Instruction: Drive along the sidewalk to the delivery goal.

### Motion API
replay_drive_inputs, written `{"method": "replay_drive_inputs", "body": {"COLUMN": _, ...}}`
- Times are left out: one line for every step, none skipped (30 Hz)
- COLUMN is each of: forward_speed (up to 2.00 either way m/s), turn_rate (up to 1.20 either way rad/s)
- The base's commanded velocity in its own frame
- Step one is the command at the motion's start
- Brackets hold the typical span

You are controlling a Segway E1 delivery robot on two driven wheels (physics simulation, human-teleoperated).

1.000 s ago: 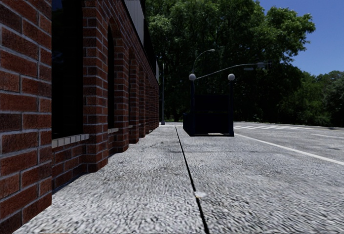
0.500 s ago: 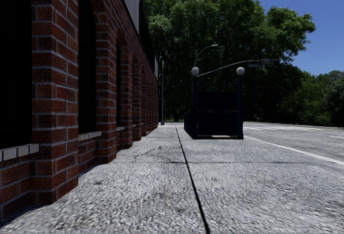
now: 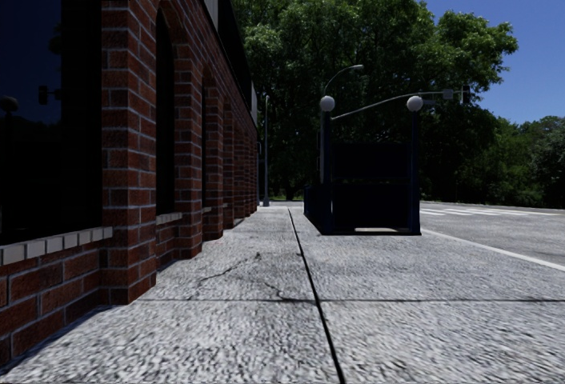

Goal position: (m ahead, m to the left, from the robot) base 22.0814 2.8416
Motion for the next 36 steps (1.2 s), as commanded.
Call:
{"method": "replay_drive_inputs", "body": {"forward_speed": 2.0, "turn_rate": 0.0}}
{"method": "replay_drive_inputs", "body": {"forward_speed": 2.0, "turn_rate": 0.0}}
{"method": "replay_drive_inputs", "body": {"forward_speed": 2.0, "turn_rate": 0.0}}
{"method": "replay_drive_inputs", "body": {"forward_speed": 2.0, "turn_rate": 0.0}}
{"method": "replay_drive_inputs", "body": {"forward_speed": 2.0, "turn_rate": 0.0}}
{"method": "replay_drive_inputs", "body": {"forward_speed": 2.0, "turn_rate": 0.0}}
{"method": "replay_drive_inputs", "body": {"forward_speed": 2.0, "turn_rate": 0.0}}
{"method": "replay_drive_inputs", "body": {"forward_speed": 2.0, "turn_rate": 0.0}}
{"method": "replay_drive_inputs", "body": {"forward_speed": 2.0, "turn_rate": 0.0}}
{"method": "replay_drive_inputs", "body": {"forward_speed": 2.0, "turn_rate": 0.0}}
{"method": "replay_drive_inputs", "body": {"forward_speed": 2.0, "turn_rate": 0.0}}
{"method": "replay_drive_inputs", "body": {"forward_speed": 2.0, "turn_rate": 0.0}}
{"method": "replay_drive_inputs", "body": {"forward_speed": 2.0, "turn_rate": 0.0}}
{"method": "replay_drive_inputs", "body": {"forward_speed": 2.0, "turn_rate": 0.0}}
{"method": "replay_drive_inputs", "body": {"forward_speed": 2.0, "turn_rate": 0.0}}
{"method": "replay_drive_inputs", "body": {"forward_speed": 2.0, "turn_rate": 0.0}}
{"method": "replay_drive_inputs", "body": {"forward_speed": 2.0, "turn_rate": 0.0}}
{"method": "replay_drive_inputs", "body": {"forward_speed": 2.0, "turn_rate": 0.0}}
{"method": "replay_drive_inputs", "body": {"forward_speed": 2.0, "turn_rate": 0.0}}
{"method": "replay_drive_inputs", "body": {"forward_speed": 2.0, "turn_rate": 0.0}}
{"method": "replay_drive_inputs", "body": {"forward_speed": 2.0, "turn_rate": 0.0}}
{"method": "replay_drive_inputs", "body": {"forward_speed": 2.0, "turn_rate": 0.0}}
{"method": "replay_drive_inputs", "body": {"forward_speed": 2.0, "turn_rate": 0.0}}
{"method": "replay_drive_inputs", "body": {"forward_speed": 2.0, "turn_rate": 0.0}}
{"method": "replay_drive_inputs", "body": {"forward_speed": 2.0, "turn_rate": 0.0}}
{"method": "replay_drive_inputs", "body": {"forward_speed": 2.0, "turn_rate": 0.0}}
{"method": "replay_drive_inputs", "body": {"forward_speed": 2.0, "turn_rate": 0.0}}
{"method": "replay_drive_inputs", "body": {"forward_speed": 2.0, "turn_rate": 0.0}}
{"method": "replay_drive_inputs", "body": {"forward_speed": 2.0, "turn_rate": 0.0}}
{"method": "replay_drive_inputs", "body": {"forward_speed": 2.0, "turn_rate": 0.0}}
{"method": "replay_drive_inputs", "body": {"forward_speed": 2.0, "turn_rate": 0.0}}
{"method": "replay_drive_inputs", "body": {"forward_speed": 2.0, "turn_rate": 0.0}}
{"method": "replay_drive_inputs", "body": {"forward_speed": 2.0, "turn_rate": 0.0}}
{"method": "replay_drive_inputs", "body": {"forward_speed": 2.0, "turn_rate": 0.0}}
{"method": "replay_drive_inputs", "body": {"forward_speed": 2.0, "turn_rate": 0.0}}
{"method": "replay_drive_inputs", "body": {"forward_speed": 2.0, "turn_rate": 0.0}}
